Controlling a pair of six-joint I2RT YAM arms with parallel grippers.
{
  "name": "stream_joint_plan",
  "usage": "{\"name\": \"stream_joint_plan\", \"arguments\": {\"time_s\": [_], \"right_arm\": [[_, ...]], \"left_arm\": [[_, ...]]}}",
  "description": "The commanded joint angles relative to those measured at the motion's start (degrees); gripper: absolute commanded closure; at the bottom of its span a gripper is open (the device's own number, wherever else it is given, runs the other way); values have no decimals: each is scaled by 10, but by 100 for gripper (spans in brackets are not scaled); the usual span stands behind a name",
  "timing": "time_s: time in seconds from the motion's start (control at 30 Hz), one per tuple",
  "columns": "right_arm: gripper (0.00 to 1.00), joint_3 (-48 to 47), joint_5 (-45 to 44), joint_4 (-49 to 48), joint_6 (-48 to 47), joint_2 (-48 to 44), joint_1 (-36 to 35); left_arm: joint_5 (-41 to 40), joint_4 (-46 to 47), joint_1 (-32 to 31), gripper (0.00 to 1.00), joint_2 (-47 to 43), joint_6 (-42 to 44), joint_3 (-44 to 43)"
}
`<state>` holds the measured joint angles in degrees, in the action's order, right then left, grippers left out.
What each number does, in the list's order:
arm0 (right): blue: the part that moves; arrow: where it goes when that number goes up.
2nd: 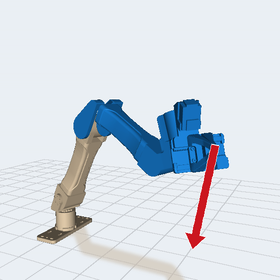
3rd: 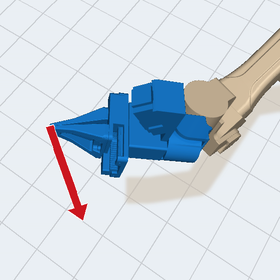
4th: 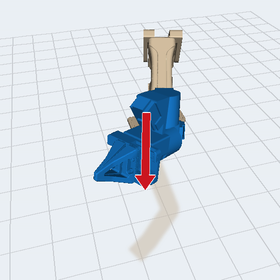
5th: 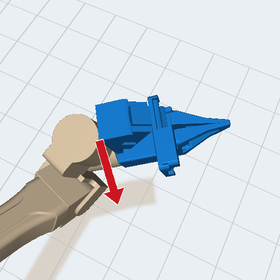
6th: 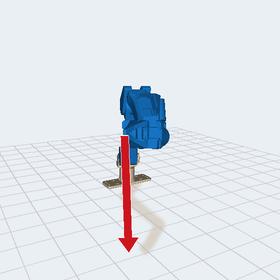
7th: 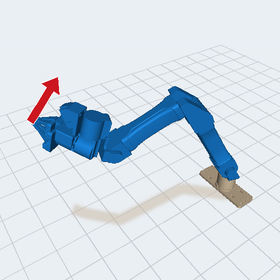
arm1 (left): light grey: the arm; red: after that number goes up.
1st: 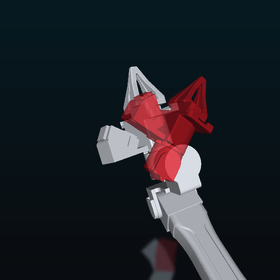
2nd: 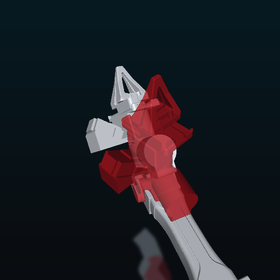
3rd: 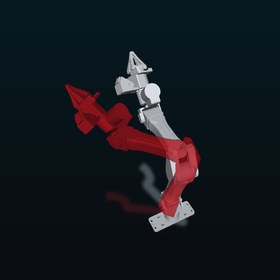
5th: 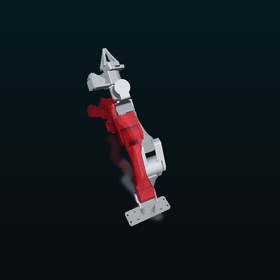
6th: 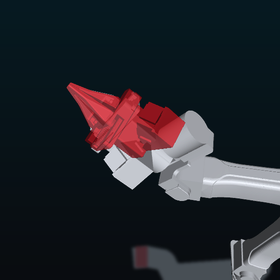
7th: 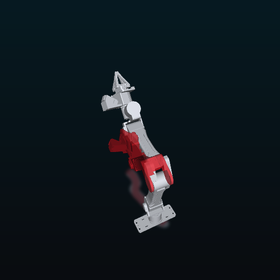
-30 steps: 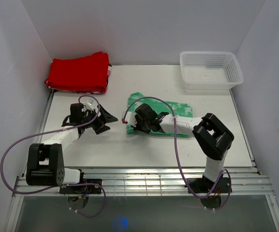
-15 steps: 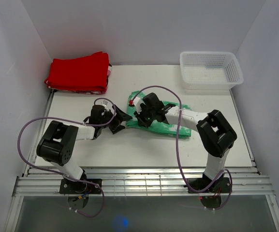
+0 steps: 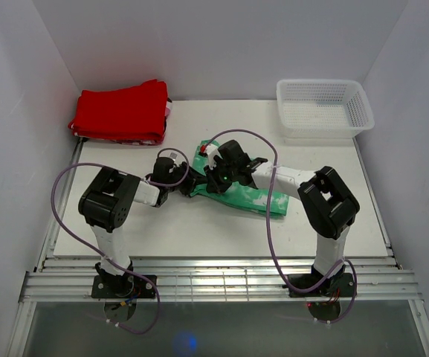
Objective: Fold and stack the trousers
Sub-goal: Neatly place the folded trousers to the corner
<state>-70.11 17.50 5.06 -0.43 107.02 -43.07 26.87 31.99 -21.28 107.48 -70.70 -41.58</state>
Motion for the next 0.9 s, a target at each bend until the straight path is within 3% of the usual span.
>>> {"name": "stream_joint_plan", "arguments": {"time_s": [0.0,0.07,0.17,0.2,0.27,0.3,0.33,0.4,0.43,0.53,0.6,0.87], "right_arm": [[92,-40,19,-44,38,-2,-3],[92,-42,24,-44,38,-3,-3],[92,-35,49,-44,34,-15,-3],[92,-35,57,-42,32,-19,-3],[71,-42,65,-2,7,-33,7],[59,-39,65,13,7,-41,13],[31,-34,69,30,-17,-60,33],[6,-16,73,57,-33,-94,80],[1,-10,76,58,-33,-105,96],[10,15,73,90,-73,-145,154],[10,26,69,106,-101,-162,177],[10,68,51,127,-140,-226,229]], "left_arm": [[9,36,-14,50,6,-17,-8],[12,48,-14,60,8,-10,-9],[17,59,-10,93,6,17,-17],[26,60,-7,100,6,27,-21],[34,35,1,100,-1,90,-49],[35,-21,4,100,-4,124,-68],[30,-54,5,100,-10,164,-108],[-3,-138,5,100,-28,299,-166],[-11,-157,6,100,-36,337,-166],[-58,-237,6,100,-55,486,-231],[-96,-289,6,100,-58,570,-284],[-217,-358,19,100,-57,746,-422]]}}
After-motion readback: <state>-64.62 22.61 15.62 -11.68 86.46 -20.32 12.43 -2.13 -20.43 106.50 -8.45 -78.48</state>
